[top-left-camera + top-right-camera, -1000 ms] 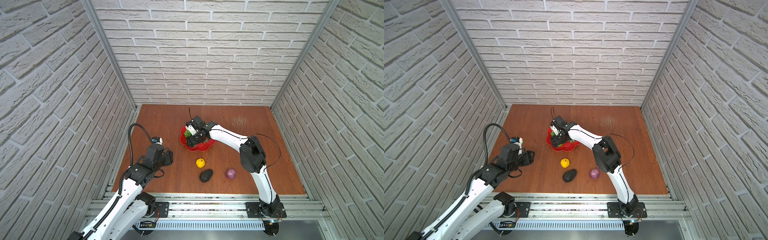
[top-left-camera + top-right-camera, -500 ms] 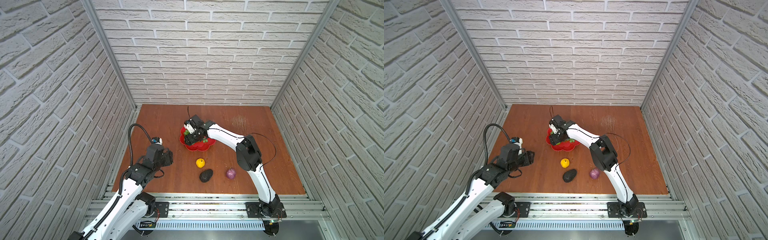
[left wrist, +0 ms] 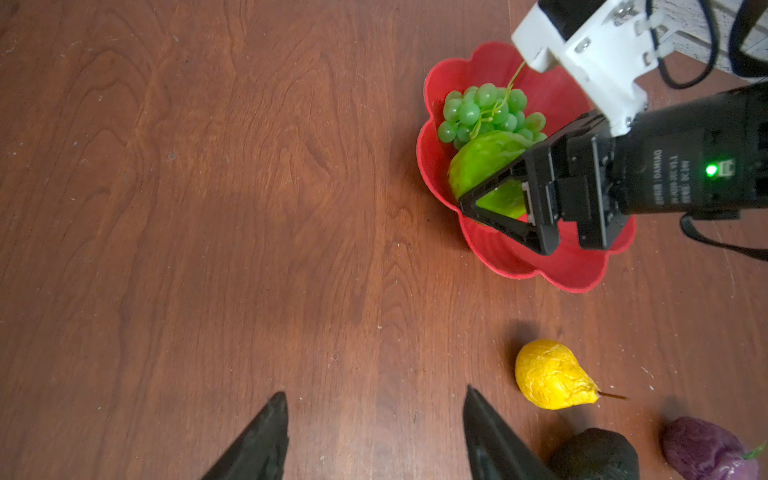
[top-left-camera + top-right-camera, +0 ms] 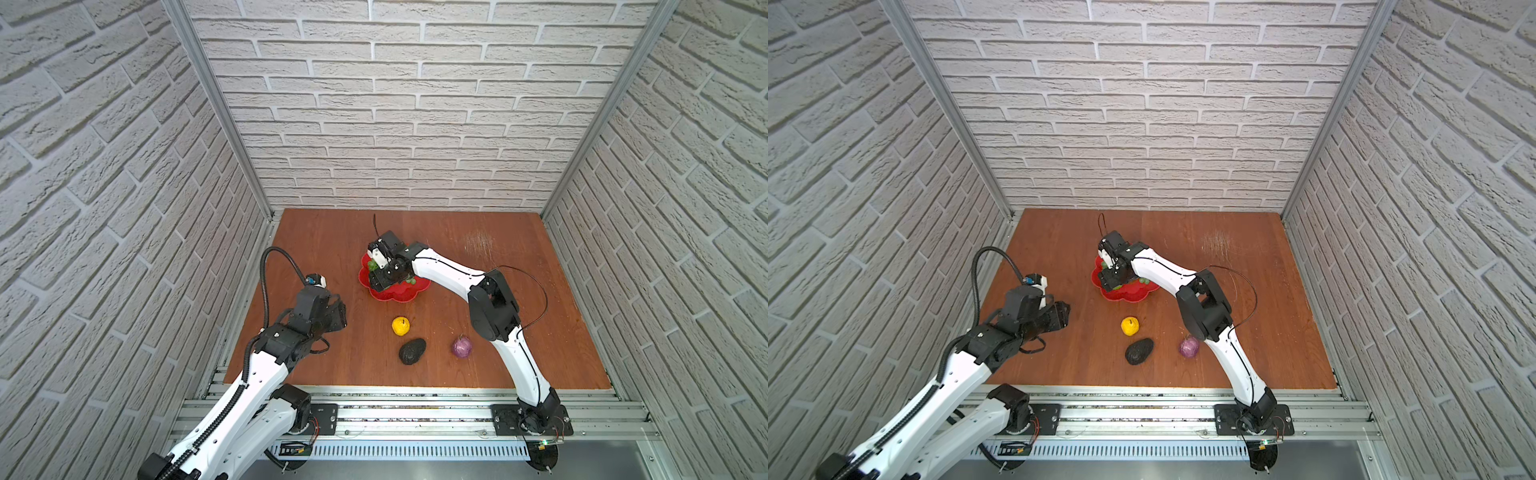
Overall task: Place and organize the fake fruits in the fruit bowl
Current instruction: 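Lift the green fruit with the right gripper and lower it into the bowl, then open the right gripper and raise it while the left gripper moves toward the yellow pear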
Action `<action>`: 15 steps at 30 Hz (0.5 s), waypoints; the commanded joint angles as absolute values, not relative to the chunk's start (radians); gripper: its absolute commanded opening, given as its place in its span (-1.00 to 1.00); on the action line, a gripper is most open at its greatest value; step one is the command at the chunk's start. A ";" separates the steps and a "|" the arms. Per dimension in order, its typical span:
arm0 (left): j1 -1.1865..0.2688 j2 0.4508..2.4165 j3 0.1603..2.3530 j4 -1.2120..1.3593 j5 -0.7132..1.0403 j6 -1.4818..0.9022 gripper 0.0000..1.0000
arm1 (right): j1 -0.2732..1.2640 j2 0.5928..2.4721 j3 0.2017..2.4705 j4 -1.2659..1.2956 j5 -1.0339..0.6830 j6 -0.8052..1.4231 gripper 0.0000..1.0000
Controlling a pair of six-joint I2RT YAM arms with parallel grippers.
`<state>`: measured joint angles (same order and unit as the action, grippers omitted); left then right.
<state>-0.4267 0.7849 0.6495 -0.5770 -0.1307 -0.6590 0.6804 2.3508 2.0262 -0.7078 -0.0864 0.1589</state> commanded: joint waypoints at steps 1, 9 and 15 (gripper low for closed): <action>-0.422 0.787 0.660 -0.550 -0.144 -0.666 0.34 | 0.673 2.359 2.053 -0.712 -0.077 0.142 0.48; -0.422 0.790 0.661 -0.548 -0.137 -0.675 0.34 | 0.676 2.321 2.043 -0.705 -0.092 0.136 0.67; -0.422 0.795 0.668 -0.545 -0.126 -0.672 0.39 | 0.678 2.266 2.007 -0.688 -0.082 0.136 0.76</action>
<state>-0.4263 0.7914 0.6495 -0.5762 -0.1291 -0.6674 0.6781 2.3428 2.0197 -0.7063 -0.0872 0.1417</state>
